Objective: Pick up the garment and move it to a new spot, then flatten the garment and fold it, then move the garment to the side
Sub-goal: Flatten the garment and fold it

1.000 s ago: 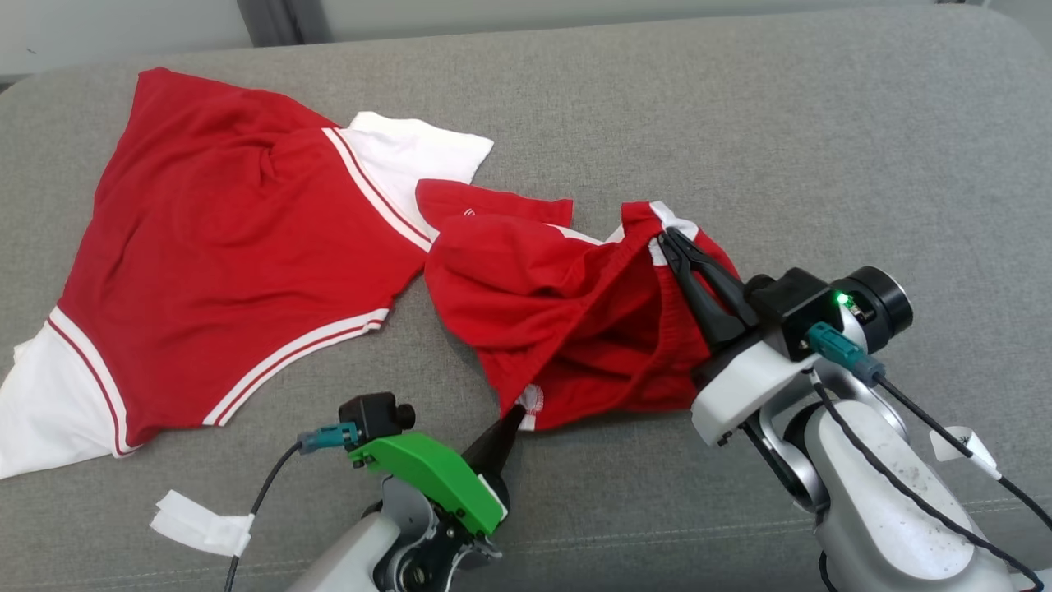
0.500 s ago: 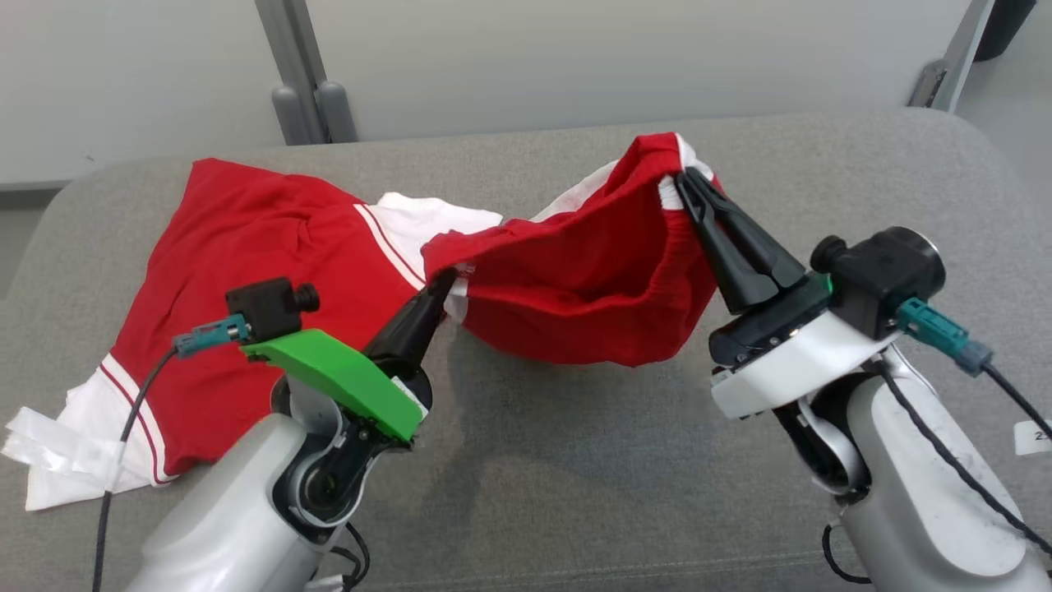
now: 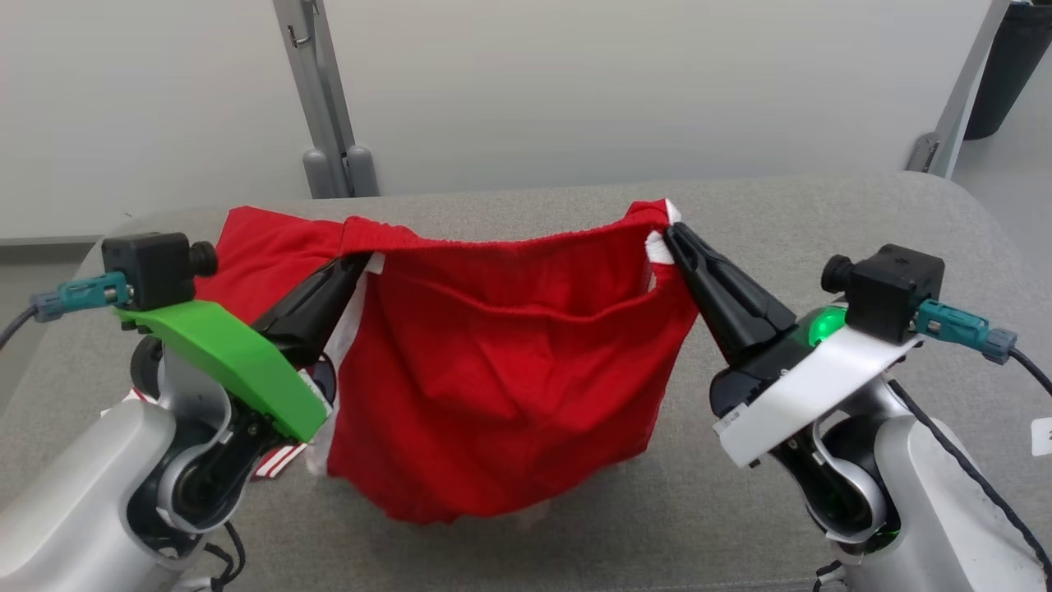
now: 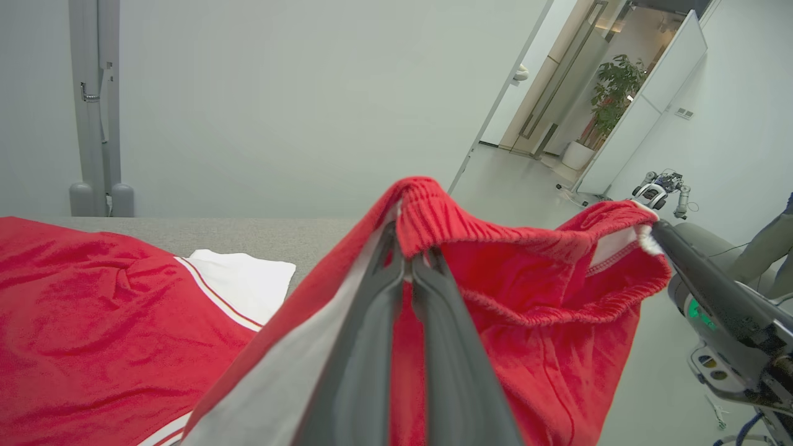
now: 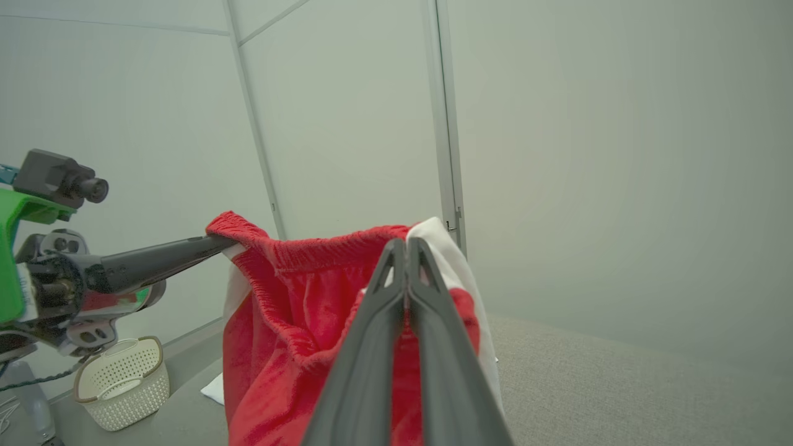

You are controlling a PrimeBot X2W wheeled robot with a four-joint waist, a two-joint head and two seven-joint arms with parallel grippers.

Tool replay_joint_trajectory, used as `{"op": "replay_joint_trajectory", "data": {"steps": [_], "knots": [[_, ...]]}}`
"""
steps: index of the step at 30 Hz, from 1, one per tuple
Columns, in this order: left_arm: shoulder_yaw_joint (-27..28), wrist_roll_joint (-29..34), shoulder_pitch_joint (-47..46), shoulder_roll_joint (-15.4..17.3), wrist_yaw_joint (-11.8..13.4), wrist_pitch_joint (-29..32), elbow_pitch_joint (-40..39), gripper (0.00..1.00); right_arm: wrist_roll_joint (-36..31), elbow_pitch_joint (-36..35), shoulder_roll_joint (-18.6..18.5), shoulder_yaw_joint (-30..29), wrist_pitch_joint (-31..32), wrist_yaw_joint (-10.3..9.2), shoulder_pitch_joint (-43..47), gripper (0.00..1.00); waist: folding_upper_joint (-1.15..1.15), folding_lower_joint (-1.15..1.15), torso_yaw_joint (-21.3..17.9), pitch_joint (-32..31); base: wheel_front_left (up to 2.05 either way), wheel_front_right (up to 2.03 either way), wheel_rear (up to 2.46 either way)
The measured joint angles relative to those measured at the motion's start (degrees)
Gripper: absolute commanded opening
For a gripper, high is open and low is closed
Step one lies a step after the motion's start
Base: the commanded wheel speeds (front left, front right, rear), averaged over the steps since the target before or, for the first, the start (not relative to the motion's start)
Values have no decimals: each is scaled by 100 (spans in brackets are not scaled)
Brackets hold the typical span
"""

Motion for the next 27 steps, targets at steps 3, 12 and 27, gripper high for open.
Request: {"op": "replay_joint_trajectory", "data": {"steps": [3, 12, 27], "knots": [[2, 4, 0, 423, 218, 311, -308, 0, 433, -44, 111, 88, 290, 0, 41, 0, 0, 0, -24, -1, 0, 0, 0], [383, -123, 101, 1226, 376, 739, -1238, 0, 1394, -641, 327, 151, 814, -156, 544, 0, 0, 0, -125, 72, 0, 0, 0], [831, -758, 419, 1604, 420, 1187, -1674, 0, 1581, -781, 316, -193, 1542, -639, -370, 0, 0, 0, 224, 319, 0, 0, 0]]}}
